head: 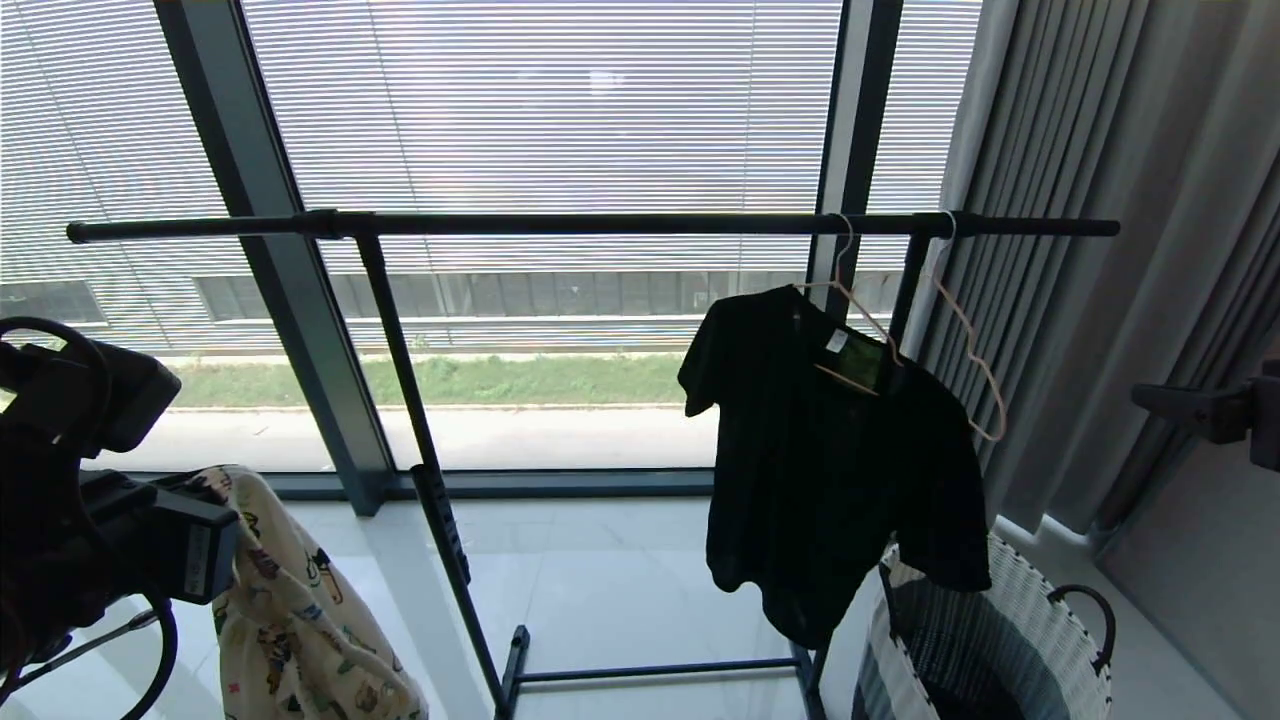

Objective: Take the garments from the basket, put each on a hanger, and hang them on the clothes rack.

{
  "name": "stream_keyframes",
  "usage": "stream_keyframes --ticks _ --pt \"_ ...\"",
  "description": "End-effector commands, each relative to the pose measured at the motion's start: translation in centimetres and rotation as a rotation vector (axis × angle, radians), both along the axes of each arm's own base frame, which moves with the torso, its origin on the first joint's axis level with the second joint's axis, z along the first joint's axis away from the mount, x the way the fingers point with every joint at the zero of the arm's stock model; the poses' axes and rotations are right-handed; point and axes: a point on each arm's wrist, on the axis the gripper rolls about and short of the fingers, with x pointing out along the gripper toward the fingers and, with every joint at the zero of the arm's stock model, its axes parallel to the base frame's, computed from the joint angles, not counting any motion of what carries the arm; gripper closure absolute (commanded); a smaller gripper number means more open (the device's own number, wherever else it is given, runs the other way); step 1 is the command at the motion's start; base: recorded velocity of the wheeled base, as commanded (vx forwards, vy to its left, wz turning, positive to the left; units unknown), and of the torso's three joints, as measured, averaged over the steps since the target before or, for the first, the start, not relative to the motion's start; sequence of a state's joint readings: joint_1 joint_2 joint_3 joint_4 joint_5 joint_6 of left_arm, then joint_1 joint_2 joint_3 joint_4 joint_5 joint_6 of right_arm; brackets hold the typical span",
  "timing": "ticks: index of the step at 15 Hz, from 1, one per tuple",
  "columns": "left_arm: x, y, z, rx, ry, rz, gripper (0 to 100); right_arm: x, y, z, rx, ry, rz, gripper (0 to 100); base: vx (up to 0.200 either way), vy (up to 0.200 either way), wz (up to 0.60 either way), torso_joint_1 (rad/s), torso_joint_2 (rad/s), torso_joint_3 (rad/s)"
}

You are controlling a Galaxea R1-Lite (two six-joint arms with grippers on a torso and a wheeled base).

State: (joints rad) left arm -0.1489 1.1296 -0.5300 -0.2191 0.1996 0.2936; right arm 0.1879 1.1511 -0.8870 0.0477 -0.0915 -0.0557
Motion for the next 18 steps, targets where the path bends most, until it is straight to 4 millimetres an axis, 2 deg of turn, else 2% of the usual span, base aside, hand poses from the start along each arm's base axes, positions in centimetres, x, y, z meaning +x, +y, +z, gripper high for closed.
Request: stream_keyframes --ticks 1,7,13,16,18 --pt "-0.05 -0.35 -0.12 -0.003 0.004 -0.022 100 1.20 -0.38 -0.61 -0.022 0.030 -0.026 0 0.000 0.000 0.00 0.000 0.00 0.000" --pt "-0.11 -0.41 -0.14 0.003 0.005 -0.029 100 1.27 -0.36 -0.67 -0.030 0.033 -0.022 0 0.000 0.000 0.00 0.000 0.00 0.000" --pt "-0.14 -0.83 -0.16 -0.002 0.006 -0.054 100 1.43 -0.29 -0.78 -0.049 0.038 0.007 0 0.200 -0.200 0.00 0.001 0.00 0.002" --pt "-0.01 -0.72 -0.15 -0.006 0.007 -0.043 100 1.73 -0.13 -0.59 -0.038 0.023 0.036 0 0.067 0.000 0.00 0.001 0.00 0.002" --pt "-0.01 -0.69 -0.15 -0.015 0.007 -0.038 100 2.17 0.01 -0.35 -0.026 0.006 0.063 0 0.200 0.000 0.00 0.010 0.01 0.002"
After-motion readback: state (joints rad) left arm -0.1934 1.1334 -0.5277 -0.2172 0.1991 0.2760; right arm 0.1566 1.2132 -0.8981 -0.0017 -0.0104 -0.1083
